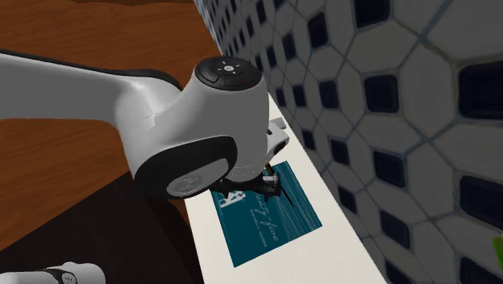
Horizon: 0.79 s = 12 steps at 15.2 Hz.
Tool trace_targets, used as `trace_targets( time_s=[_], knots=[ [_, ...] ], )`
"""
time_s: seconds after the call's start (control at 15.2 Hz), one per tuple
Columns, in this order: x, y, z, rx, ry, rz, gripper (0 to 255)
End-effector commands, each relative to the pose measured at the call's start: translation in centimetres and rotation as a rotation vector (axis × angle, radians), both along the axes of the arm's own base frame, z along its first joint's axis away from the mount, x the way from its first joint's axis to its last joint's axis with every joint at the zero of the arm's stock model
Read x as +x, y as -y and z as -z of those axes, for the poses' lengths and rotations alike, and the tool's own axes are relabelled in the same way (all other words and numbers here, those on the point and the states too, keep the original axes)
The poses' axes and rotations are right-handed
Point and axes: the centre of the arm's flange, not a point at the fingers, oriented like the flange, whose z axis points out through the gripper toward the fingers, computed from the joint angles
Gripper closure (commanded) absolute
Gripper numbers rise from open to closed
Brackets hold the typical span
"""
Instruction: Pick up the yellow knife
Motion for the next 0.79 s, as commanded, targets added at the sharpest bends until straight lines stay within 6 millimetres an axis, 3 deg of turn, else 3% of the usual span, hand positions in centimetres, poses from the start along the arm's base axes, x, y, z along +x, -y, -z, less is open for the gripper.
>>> trace_targets(
  time_s=[0.0,0.73],
  knots=[
    [1.7,0.1,1.9,0.004,0.0,-0.07,0],
    [11.4,-1.5,12.1,0.031,-0.004,-0.43,0]
  ],
)
